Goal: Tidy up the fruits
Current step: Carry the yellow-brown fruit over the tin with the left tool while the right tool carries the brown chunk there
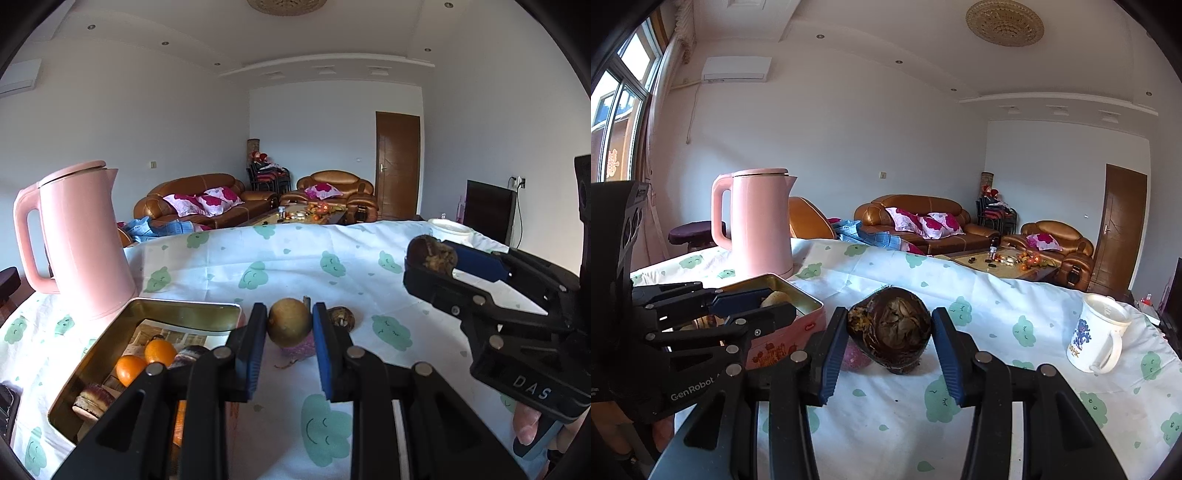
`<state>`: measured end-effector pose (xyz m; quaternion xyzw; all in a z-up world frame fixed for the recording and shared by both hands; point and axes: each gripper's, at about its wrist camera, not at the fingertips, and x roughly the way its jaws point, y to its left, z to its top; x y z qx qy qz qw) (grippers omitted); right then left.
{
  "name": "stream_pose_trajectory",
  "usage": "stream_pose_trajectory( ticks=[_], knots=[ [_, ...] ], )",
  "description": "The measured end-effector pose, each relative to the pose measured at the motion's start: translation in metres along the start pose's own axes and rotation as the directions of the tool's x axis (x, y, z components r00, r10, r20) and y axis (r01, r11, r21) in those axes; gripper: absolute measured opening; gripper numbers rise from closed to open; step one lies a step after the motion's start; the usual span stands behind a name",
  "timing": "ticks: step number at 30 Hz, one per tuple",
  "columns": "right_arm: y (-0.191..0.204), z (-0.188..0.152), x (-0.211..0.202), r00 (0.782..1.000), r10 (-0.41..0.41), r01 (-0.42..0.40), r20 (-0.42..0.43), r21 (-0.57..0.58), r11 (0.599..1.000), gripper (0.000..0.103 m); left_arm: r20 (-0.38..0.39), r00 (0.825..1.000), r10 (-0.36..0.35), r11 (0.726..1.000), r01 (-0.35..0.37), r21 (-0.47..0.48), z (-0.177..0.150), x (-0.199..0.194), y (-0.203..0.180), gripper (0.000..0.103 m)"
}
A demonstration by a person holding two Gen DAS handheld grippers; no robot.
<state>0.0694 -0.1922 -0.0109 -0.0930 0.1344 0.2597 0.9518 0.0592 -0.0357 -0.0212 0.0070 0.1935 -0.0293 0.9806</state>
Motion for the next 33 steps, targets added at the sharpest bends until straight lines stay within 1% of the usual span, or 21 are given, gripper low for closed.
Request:
stream_pose_trajectory(
  ticks=[6, 16, 24, 33],
  knots=[
    [0.016, 0.006, 0.004, 1.000, 0.030, -0.030, 0.001, -0.026, 0.999, 0.048, -0.005, 1.000, 0.026, 1.000, -0.026, -0.018, -0.001, -0.005, 0.015, 0.027],
    [0.033, 0.014, 0.008, 0.998, 0.067, -0.067, -0.002, -0.051, 0.996, 0.048, 0.001, 0.999, 0.044, 0.999, -0.044, -0.029, -0.001, -0.016, 0.030, 0.027],
    [0.047, 0.025, 0.018, 0.994, 0.105, -0.105, -0.008, -0.068, 0.992, 0.048, 0.007, 0.996, 0.089, 0.995, -0.088, -0.048, 0.002, -0.024, 0.051, 0.027],
    [0.070, 0.035, 0.032, 0.989, 0.148, -0.150, -0.028, -0.104, 0.983, 0.048, -0.009, 0.991, 0.135, 0.988, -0.135, -0.079, -0.002, -0.028, 0.078, 0.027]
  ],
)
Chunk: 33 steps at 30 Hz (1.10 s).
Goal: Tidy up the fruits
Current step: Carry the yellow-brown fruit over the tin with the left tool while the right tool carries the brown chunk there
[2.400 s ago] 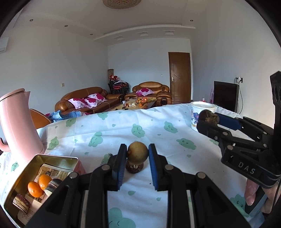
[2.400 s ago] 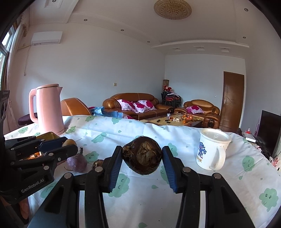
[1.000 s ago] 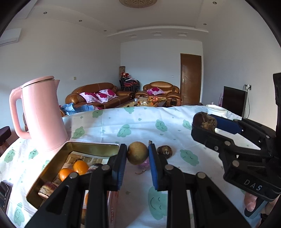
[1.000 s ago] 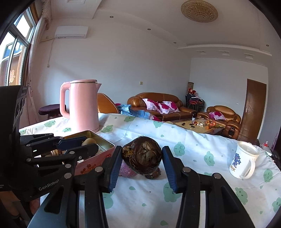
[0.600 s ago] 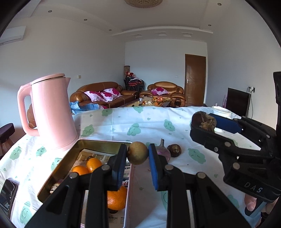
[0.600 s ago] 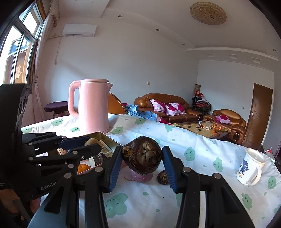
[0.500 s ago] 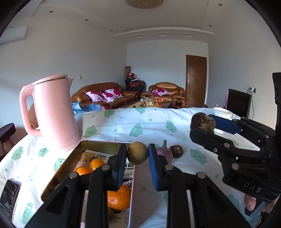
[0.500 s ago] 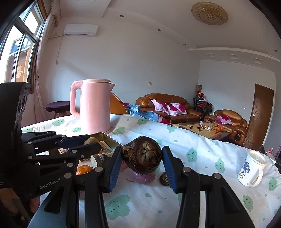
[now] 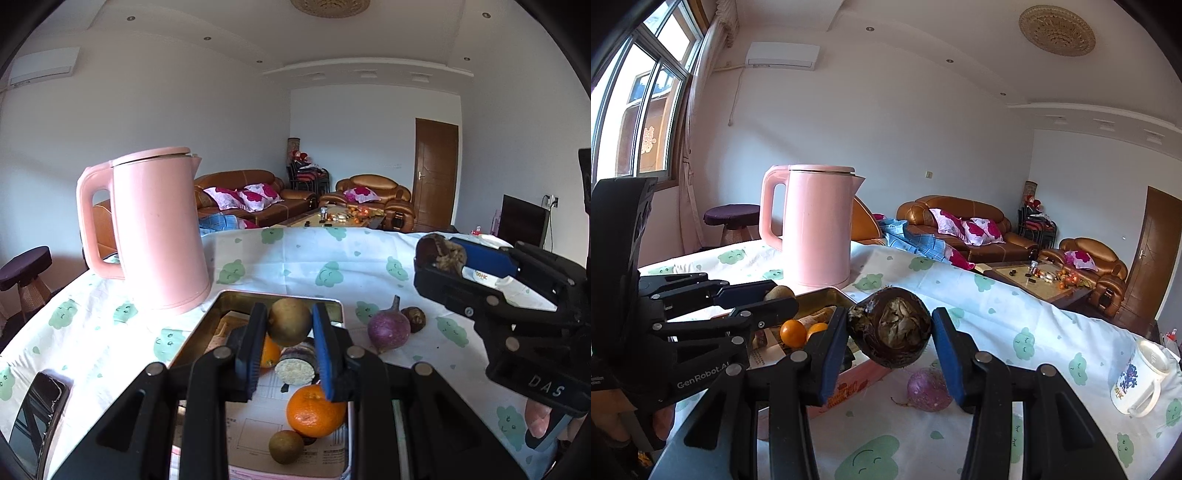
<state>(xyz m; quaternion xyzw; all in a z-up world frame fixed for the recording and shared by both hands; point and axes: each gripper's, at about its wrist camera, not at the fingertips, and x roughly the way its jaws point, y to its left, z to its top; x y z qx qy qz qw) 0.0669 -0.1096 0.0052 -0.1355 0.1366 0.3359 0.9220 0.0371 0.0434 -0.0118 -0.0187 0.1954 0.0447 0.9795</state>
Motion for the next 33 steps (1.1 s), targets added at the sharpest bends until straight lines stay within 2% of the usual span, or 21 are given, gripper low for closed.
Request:
stream_pose_trajectory(
  ticks=[19, 33],
  knots=[
    [0.024, 0.004, 0.038, 0.995, 0.079, -0.081, -0.069, -0.033, 0.996, 0.048, -0.048, 0.997, 0.064, 0.998, -0.065, -0.015, -0.009, 0.008, 0.036, 0.027],
    [0.044, -0.003, 0.073, 0.979, 0.140, -0.146, -0.146, -0.033, 0.989, 0.048, -0.112, 0.991, 0.078, 0.997, -0.080, -0.014, -0.015, 0.023, 0.050, 0.027]
  ],
)
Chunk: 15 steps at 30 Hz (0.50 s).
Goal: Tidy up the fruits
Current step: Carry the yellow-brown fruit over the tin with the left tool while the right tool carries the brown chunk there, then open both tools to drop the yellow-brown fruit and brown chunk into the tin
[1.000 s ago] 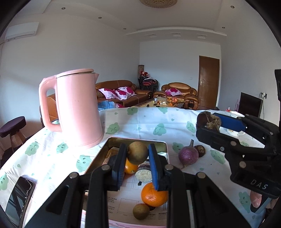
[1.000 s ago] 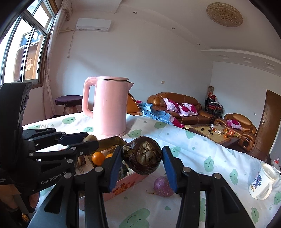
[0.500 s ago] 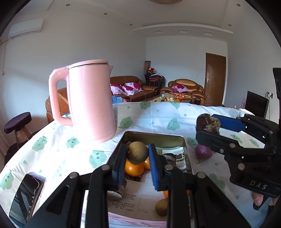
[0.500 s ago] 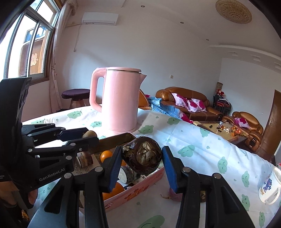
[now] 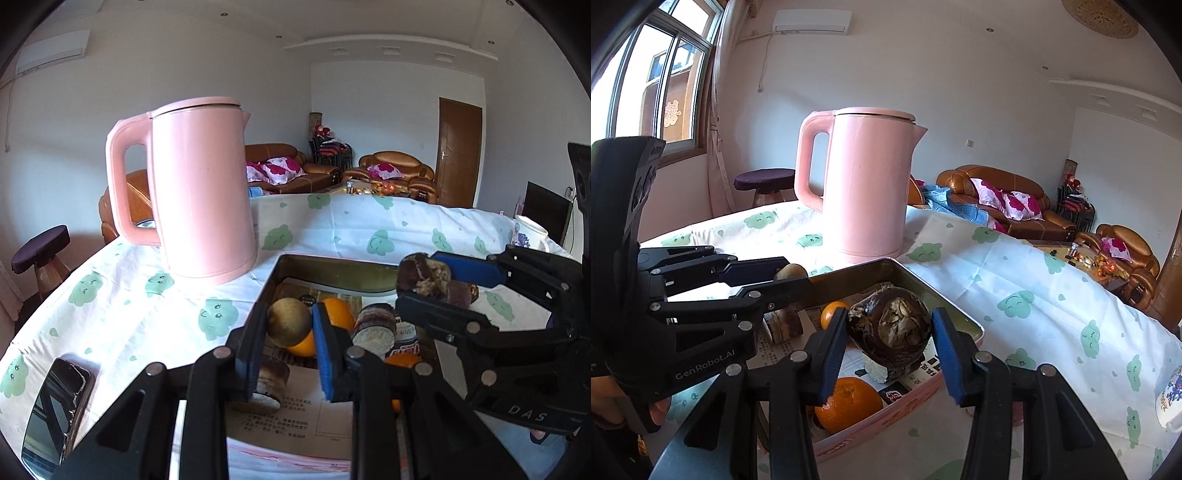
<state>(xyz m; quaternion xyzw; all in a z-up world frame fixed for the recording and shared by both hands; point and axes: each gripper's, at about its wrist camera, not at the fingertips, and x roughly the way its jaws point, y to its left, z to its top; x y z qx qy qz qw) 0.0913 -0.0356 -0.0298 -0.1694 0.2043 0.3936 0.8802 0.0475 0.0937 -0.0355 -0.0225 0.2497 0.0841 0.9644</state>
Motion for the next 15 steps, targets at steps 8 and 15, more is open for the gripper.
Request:
stream_pose_trajectory(
  ticks=[8, 15],
  knots=[
    [0.005, -0.005, 0.018, 0.998, 0.033, -0.033, -0.061, 0.000, 0.999, 0.048, -0.028, 1.000, 0.000, 1.000, 0.000, -0.005, -0.003, 0.004, 0.006, 0.027],
    [0.011, -0.009, 0.031, 0.990, 0.087, -0.087, -0.107, 0.000, 0.996, 0.048, -0.029, 0.999, 0.017, 1.000, -0.017, -0.008, -0.003, 0.004, 0.007, 0.036]
  ],
)
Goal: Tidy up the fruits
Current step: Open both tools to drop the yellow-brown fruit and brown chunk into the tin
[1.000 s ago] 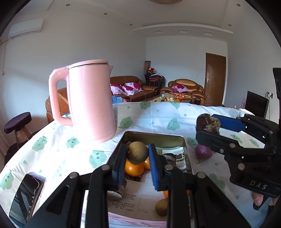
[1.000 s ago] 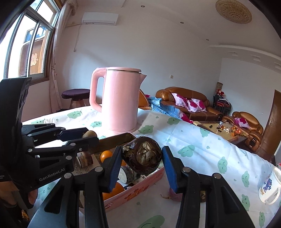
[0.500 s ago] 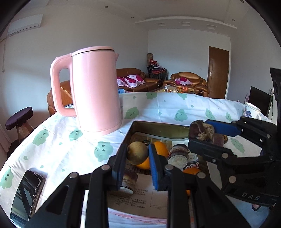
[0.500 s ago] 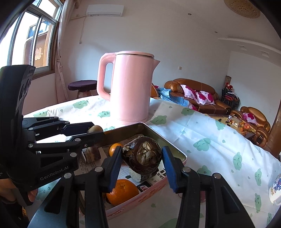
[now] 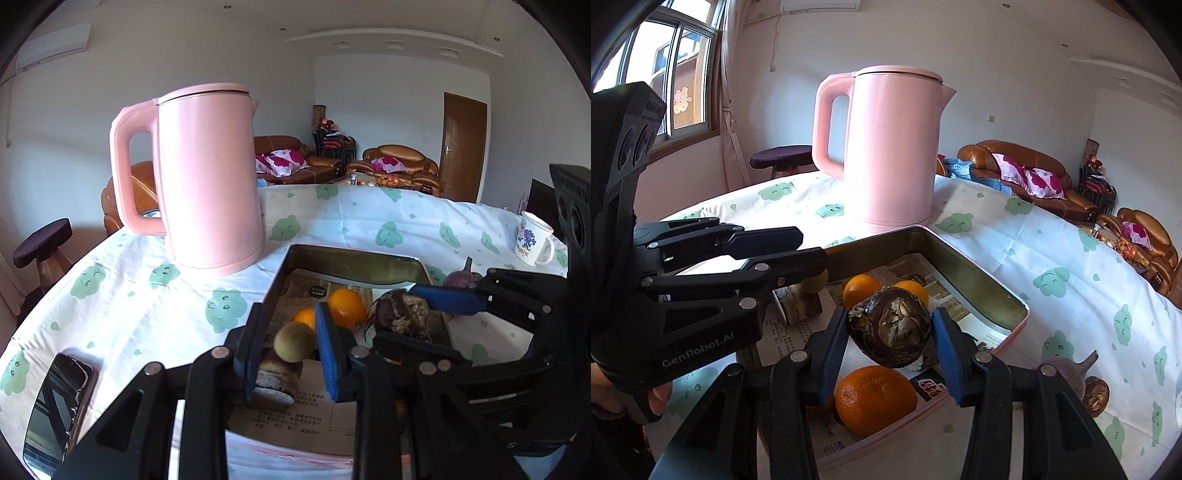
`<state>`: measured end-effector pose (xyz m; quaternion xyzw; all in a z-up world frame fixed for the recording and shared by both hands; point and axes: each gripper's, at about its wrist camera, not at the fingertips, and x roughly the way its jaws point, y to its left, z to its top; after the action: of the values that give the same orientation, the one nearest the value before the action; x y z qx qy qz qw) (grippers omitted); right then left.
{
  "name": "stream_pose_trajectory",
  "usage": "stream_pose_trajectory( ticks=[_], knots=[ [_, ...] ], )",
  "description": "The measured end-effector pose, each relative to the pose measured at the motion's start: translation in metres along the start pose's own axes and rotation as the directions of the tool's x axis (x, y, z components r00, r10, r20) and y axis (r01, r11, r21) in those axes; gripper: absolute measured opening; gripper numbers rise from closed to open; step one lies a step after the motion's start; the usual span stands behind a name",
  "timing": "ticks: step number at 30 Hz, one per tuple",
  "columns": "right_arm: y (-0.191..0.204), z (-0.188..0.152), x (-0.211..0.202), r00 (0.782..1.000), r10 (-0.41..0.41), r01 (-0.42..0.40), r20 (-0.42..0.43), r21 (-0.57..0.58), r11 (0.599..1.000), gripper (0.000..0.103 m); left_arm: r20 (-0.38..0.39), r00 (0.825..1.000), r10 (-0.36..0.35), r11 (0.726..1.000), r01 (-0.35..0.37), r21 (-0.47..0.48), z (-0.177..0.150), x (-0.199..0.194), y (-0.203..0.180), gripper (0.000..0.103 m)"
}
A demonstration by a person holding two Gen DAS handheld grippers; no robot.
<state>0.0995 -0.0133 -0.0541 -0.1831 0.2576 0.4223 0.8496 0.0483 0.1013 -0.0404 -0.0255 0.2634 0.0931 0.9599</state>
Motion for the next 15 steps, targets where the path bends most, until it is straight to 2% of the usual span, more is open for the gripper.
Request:
stream_pose_trajectory(
  ticks=[2, 4, 8, 12, 15],
  knots=[
    [0.001, -0.002, 0.000, 1.000, -0.011, 0.011, 0.000, -0.007, 1.000, 0.050, 0.012, 1.000, 0.022, 1.000, -0.022, -0.005, 0.000, -0.002, 0.000, 0.060],
    [-0.002, -0.003, -0.003, 1.000, -0.013, 0.013, 0.009, 0.004, 1.000, 0.051, 0.022, 0.999, 0.027, 1.000, -0.027, -0.016, 0.000, -0.004, 0.001, 0.067],
    [-0.013, -0.004, -0.022, 0.998, -0.046, 0.046, 0.037, 0.016, 0.999, 0.054, 0.041, 0.999, 0.002, 0.999, 0.000, -0.044, 0.004, -0.010, 0.000, 0.075],
    [-0.042, -0.012, -0.049, 0.990, -0.137, 0.136, 0.043, 0.030, 0.990, 0.055, 0.066, 0.997, -0.035, 0.998, 0.037, -0.040, 0.013, -0.017, -0.013, 0.078],
    [-0.076, -0.022, -0.065, 0.976, -0.213, 0.211, 0.030, 0.079, 0.974, 0.057, 0.084, 0.994, -0.064, 0.998, 0.065, -0.017, 0.020, -0.020, -0.034, 0.085]
  ],
)
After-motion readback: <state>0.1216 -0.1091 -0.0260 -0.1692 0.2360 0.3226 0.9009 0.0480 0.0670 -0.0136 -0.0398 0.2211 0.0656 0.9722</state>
